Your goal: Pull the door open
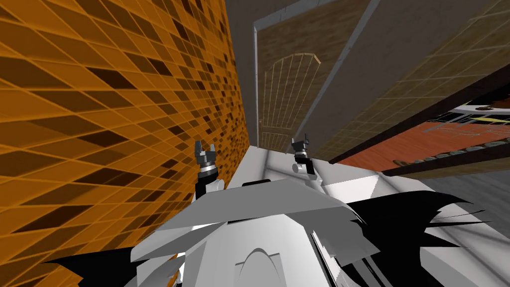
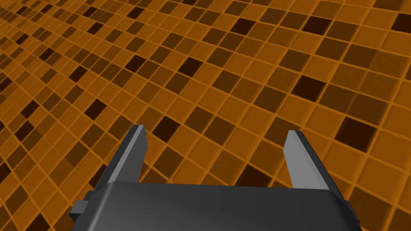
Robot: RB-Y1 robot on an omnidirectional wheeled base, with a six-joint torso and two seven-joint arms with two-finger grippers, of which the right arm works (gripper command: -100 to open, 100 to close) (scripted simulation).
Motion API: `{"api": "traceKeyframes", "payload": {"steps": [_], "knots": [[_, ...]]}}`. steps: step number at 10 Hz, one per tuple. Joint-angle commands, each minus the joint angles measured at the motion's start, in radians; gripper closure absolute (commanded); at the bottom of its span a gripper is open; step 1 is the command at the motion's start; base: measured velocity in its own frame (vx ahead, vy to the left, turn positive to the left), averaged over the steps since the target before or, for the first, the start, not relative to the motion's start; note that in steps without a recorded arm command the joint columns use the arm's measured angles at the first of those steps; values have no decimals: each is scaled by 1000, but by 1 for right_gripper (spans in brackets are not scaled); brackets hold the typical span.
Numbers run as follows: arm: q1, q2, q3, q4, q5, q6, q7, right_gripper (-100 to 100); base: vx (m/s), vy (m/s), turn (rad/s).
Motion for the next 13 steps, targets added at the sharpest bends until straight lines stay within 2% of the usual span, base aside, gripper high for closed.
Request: {"api": "traceKeyframes", "payload": {"steps": [1,3,5,13], "knots": [[-12,-17,-15,38,-36,-12,-21,-100,26,-44,227],[-31,-34,-32,89,-79,-24,-42,-100,42,-34,258],[-40,-43,-40,114,-101,-30,-53,-100,33,-27,147],[-107,-99,-102,295,-257,-71,-127,-100,39,-21,219]]}}
